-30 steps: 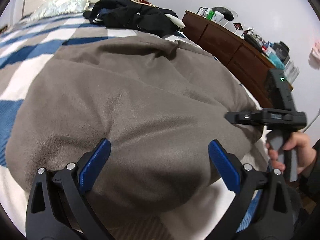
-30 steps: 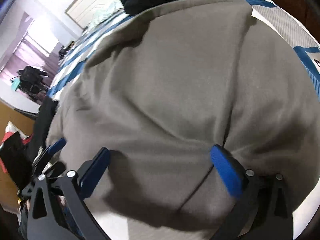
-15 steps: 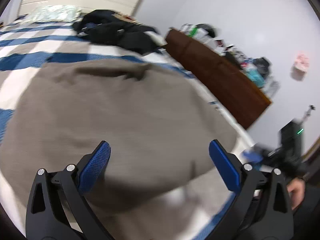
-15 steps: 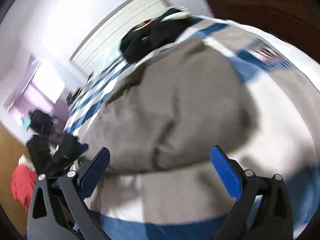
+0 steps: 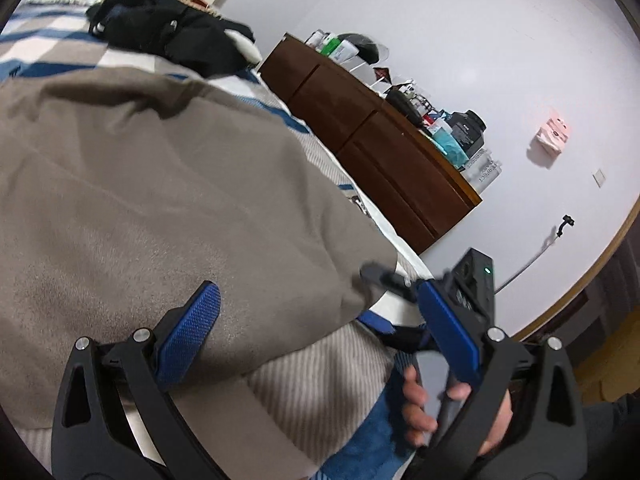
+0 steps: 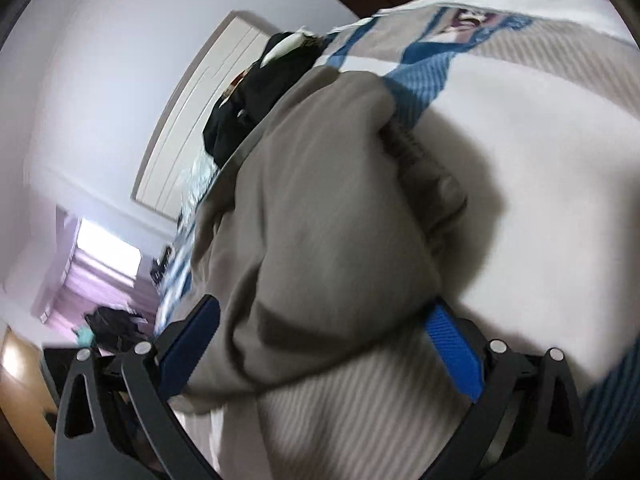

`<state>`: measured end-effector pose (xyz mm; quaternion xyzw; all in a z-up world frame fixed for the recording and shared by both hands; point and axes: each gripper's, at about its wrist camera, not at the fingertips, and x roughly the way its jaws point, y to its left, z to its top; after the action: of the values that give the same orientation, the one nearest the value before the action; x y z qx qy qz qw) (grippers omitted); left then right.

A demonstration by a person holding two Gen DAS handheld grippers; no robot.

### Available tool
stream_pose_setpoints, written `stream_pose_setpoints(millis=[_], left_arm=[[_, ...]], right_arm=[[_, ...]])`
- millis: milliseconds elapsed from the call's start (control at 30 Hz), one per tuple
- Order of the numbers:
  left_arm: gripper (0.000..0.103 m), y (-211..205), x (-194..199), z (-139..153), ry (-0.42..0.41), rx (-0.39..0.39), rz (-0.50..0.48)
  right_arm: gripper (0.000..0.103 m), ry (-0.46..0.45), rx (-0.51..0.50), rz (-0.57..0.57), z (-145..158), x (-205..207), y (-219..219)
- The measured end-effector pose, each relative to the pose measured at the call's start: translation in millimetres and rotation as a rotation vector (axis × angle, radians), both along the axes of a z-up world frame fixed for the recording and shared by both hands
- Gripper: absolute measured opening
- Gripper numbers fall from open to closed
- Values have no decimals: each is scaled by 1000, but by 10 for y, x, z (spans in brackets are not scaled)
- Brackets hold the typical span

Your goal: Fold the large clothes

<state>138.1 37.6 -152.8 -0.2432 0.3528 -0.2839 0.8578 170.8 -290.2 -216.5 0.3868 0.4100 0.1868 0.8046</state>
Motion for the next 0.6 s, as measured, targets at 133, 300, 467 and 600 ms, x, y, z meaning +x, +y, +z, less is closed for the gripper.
stream_pose_setpoints(millis=[133, 300, 467, 600], left_arm=[[96, 156, 85, -191, 88, -92, 17], [96, 206, 119, -347, 136, -138, 37], [96, 130, 124, -380, 136, -90, 49], [96, 151, 114, -352, 138, -91, 48]], right_arm=[[99, 1, 9, -37, 36, 244, -22], [99, 92, 43, -65, 57, 646, 25], [95, 119, -6, 32, 322, 839, 298], [41, 90, -163, 126, 594, 852, 554]])
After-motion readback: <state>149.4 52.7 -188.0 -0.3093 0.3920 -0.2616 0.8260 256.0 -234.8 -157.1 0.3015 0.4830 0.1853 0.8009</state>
